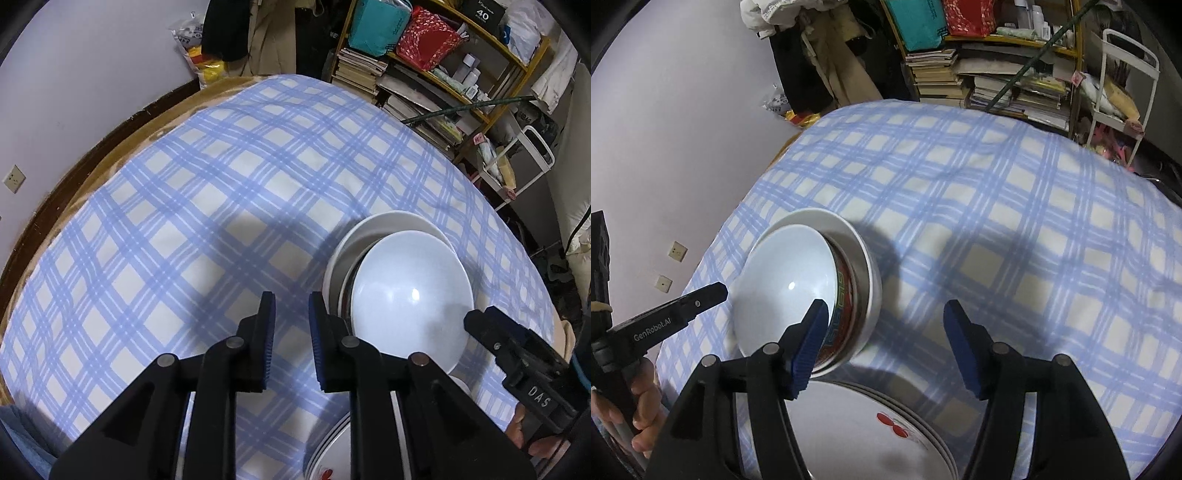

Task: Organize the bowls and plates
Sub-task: 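Open the right tool off the bowl rim while the left tool holds the bowl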

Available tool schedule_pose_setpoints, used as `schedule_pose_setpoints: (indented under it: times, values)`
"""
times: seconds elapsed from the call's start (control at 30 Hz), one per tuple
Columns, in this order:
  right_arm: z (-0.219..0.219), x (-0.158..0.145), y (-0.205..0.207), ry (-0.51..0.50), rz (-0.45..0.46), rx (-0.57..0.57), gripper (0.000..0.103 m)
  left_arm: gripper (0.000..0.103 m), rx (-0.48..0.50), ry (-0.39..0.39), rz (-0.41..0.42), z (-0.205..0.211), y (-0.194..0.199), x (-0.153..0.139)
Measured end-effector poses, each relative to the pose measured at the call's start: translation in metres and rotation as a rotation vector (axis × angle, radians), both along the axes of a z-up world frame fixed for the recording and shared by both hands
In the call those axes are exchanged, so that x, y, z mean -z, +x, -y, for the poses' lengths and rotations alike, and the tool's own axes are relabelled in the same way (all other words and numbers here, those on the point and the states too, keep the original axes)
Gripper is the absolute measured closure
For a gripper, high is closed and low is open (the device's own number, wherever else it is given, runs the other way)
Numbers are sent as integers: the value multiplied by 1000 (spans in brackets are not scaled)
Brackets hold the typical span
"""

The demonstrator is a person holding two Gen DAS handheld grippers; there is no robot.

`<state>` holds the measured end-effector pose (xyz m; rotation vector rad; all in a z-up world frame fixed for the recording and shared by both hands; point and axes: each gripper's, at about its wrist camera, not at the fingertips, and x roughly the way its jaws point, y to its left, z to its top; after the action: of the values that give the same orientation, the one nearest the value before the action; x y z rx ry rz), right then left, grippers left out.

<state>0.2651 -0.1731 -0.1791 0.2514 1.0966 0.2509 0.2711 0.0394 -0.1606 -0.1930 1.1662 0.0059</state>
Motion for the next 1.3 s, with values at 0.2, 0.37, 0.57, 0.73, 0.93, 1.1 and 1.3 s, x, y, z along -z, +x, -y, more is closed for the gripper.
schedule_pose_setpoints:
  times: [0.2,0.37,0.57,0.73,0.93,1.1,1.3]
  values:
    - [10,-1,-2,47,17,26,35,77,9,-47,12,-2,4,-1]
    - [21,0,-4,41,26,43,35,76,23,-29,12,0,6,1]
    - [24,9,1,64,-4,59,35,76,-3,-32,13,-5,6,1]
    - [19,13,2,33,-11,46,35,76,-27,-54,-15,-14,10,6]
    - [22,18,3,46,-24,65,35,76,-23,-42,-11,-13,15,8]
    - [24,20,4,72,-31,74,35,76,-18,-63,-27,-11,18,14]
    - [25,19,5,74,-39,75,35,76,-25,-99,-44,-11,19,18]
